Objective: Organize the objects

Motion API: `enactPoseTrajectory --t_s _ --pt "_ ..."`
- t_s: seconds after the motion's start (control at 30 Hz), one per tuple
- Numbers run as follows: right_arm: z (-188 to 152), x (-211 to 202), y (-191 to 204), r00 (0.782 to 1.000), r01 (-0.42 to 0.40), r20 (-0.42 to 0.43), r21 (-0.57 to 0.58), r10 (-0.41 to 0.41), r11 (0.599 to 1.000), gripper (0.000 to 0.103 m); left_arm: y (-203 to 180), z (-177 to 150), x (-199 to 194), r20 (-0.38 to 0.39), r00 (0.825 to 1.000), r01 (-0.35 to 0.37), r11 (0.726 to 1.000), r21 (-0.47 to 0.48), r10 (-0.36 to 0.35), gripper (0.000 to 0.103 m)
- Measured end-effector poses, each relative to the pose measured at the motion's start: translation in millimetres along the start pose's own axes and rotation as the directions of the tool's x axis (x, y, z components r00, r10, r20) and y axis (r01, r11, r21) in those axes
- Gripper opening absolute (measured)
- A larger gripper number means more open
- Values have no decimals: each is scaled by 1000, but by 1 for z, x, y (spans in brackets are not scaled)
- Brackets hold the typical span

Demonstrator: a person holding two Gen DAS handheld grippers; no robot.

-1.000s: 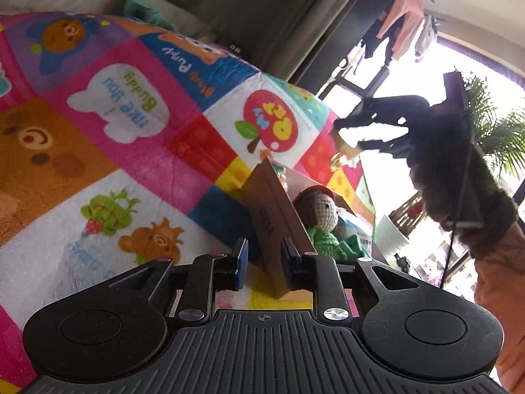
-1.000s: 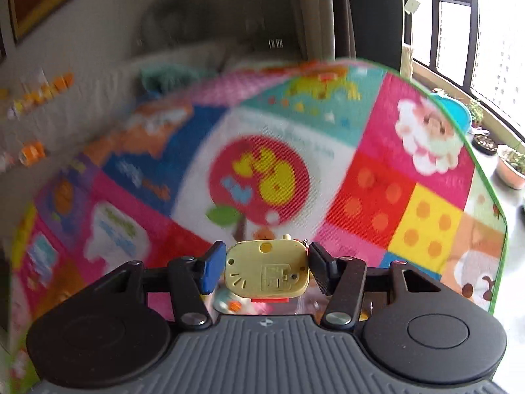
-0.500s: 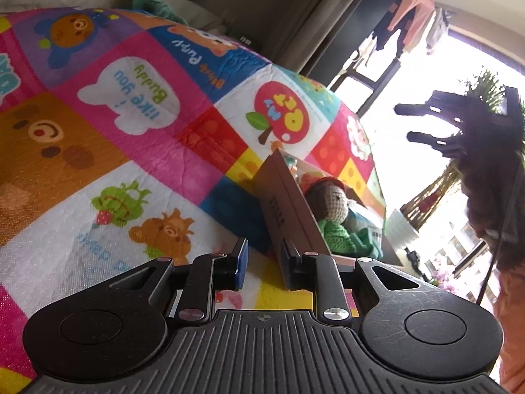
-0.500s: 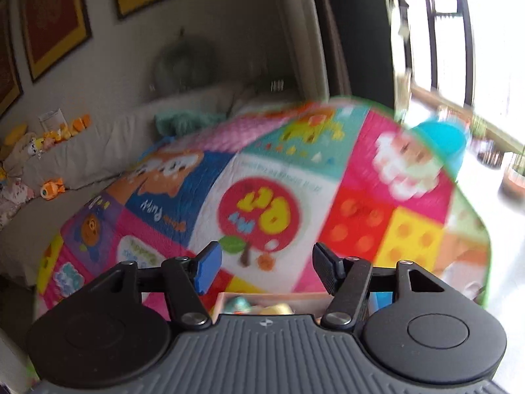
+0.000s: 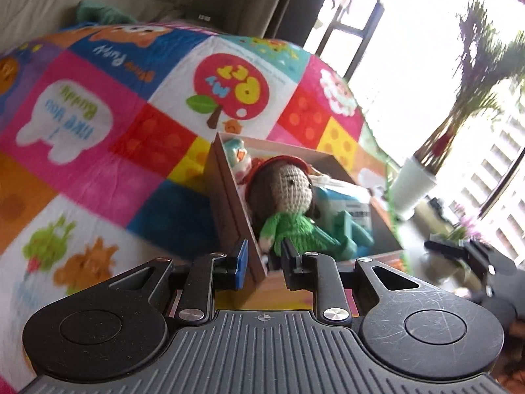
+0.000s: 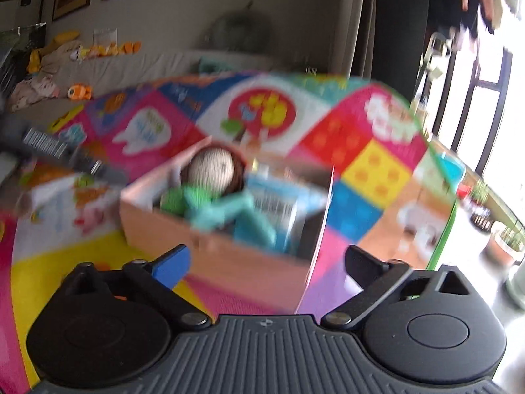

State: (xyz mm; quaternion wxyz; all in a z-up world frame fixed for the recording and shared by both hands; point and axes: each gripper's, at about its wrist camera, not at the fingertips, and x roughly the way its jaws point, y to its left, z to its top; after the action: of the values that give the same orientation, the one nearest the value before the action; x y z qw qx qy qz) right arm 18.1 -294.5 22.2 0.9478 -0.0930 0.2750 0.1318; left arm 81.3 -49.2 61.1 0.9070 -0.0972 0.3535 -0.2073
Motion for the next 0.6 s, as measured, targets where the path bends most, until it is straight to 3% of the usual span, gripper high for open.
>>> enactPoseTrajectory --t_s 0.1,0.23,0.3,0.37,0.47,0.6 --pt "-13 14 -4 999 11 -41 26 -10 1000 83 -8 8 27 -69 992 -101 994 42 104 24" --pt "-20 29 -8 999 -2 -50 57 4 998 81 -2 10 50 -136 971 -194 980 39 198 51" --pt "-18 34 -7 999 -18 -42 55 21 998 81 3 9 50 -134 964 -228 973 22 229 66" --pt "-12 40 -1 999 -27 -35 50 29 998 81 10 7 46 -134 959 -252 968 9 251 74" --pt "-4 47 10 999 -45 -29 31 46 999 82 24 4 35 -107 952 -290 957 -18 287 78" --pt "8 57 33 996 -82 -30 1 82 997 82 55 1 19 -82 933 -356 932 -69 351 97"
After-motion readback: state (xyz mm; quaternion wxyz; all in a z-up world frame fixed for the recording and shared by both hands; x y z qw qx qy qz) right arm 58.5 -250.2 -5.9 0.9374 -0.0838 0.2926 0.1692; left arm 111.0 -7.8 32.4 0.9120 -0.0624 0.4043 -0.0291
